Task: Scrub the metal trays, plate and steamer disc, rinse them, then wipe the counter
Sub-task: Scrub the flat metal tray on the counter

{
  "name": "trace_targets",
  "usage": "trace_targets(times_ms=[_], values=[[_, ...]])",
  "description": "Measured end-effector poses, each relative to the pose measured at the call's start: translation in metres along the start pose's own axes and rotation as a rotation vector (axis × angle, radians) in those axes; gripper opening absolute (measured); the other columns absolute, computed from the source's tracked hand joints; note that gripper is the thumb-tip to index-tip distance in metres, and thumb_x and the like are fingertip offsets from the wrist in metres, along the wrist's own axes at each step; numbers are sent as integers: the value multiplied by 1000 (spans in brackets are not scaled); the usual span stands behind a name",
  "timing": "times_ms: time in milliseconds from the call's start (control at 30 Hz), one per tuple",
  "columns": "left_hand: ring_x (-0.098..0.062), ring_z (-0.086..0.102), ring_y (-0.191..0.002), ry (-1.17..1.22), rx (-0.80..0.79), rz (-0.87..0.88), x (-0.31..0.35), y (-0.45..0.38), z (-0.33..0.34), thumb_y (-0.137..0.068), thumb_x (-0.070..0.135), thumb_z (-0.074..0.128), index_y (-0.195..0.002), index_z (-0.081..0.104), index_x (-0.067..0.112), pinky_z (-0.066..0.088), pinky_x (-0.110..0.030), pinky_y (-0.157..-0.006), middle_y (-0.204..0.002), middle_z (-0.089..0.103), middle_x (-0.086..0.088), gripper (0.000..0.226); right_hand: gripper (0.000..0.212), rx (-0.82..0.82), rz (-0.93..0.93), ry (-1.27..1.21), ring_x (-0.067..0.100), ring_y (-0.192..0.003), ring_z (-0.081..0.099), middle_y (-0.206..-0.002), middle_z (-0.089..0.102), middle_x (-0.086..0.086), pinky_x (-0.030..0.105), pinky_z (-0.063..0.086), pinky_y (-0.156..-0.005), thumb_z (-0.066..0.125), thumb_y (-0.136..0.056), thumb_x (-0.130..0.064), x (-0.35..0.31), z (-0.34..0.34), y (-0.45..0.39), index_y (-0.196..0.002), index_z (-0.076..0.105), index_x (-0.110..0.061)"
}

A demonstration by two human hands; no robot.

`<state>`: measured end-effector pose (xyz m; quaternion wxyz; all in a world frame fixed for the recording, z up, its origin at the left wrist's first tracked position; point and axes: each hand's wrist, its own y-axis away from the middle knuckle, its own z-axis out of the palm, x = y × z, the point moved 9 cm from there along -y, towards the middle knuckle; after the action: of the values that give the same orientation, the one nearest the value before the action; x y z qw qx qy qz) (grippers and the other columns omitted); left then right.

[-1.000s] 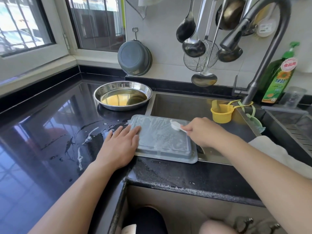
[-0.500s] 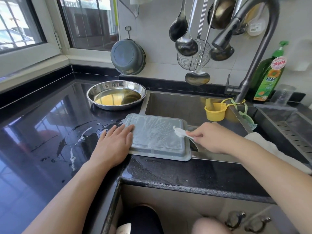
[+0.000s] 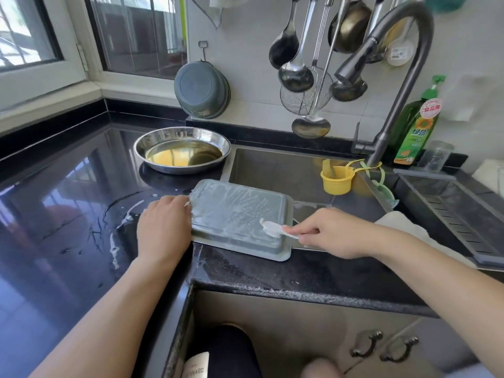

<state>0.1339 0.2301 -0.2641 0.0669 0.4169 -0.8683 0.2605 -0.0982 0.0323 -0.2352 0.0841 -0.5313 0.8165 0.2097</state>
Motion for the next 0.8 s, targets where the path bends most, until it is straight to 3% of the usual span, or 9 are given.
trace_targets(times_ms=[133,200,267,367,467,567,633,733,800], values=[[-35,59,-122,115,-43,218,34,4,2,-102,33,56,-129,71,17,44,-49,-106,-129,70,-9,35,36,-71,-53,16,1,-64,43,-87,74,-15,27,44,-66,56,-104,-34,4,-6,-18,-127,58,-60],[-31,52,-135,82,-182,330,52,12,17,-101,52,34,-137,67,27,39,-50,-114,-140,64,-4,54,37,-86,-59,31,1,-56,43,-71,65,-21,16,39,-58,55,-104,-31,6,-14,-30,-127,55,-61],[-29,42,-145,107,-269,310,51,12,25,-94,59,17,-140,64,35,33,-50,-120,-150,56,-1,69,37,-33,-45,80,0,-64,58,-79,69,-27,12,46,-67,54,-105,-30,16,-29,-48,-130,55,-58],[-29,38,-147,160,-263,280,46,10,23,-93,59,16,-139,64,36,29,-46,-122,-153,54,-2,71,38,62,25,139,22,-104,70,-118,74,-8,39,55,-94,52,-105,-31,42,-46,-73,-134,55,-55],[-33,41,-144,160,-258,275,44,7,26,-96,56,17,-137,66,33,28,-47,-123,-151,55,-4,68,38,32,-66,102,9,-73,65,-91,74,-22,27,55,-78,52,-104,-33,35,-34,-66,-132,55,-59],[-35,44,-139,128,-238,263,39,6,29,-97,50,18,-136,66,34,31,-49,-120,-149,56,-1,64,36,-87,-149,90,6,-53,36,-57,53,-15,22,35,-57,54,-104,-33,20,-17,-44,-129,57,-59],[-36,46,-136,112,-224,267,38,4,31,-96,44,20,-134,67,33,33,-50,-118,-147,58,-2,61,35,-83,-148,114,4,-56,42,-66,59,-13,21,37,-58,54,-104,-35,24,-19,-46,-129,58,-60],[-35,48,-134,108,-226,283,41,5,29,-95,43,20,-133,68,30,31,-45,-118,-146,58,-4,63,38,111,-42,107,3,-82,57,-112,74,-8,24,47,-70,48,-106,-35,49,-39,-64,-134,51,-61],[-33,46,-136,118,-229,274,40,5,27,-95,42,20,-133,68,29,29,-43,-118,-147,57,-5,63,39,194,-15,74,-1,-70,48,-95,72,-13,21,42,-64,47,-107,-34,54,-38,-60,-135,47,-60]])
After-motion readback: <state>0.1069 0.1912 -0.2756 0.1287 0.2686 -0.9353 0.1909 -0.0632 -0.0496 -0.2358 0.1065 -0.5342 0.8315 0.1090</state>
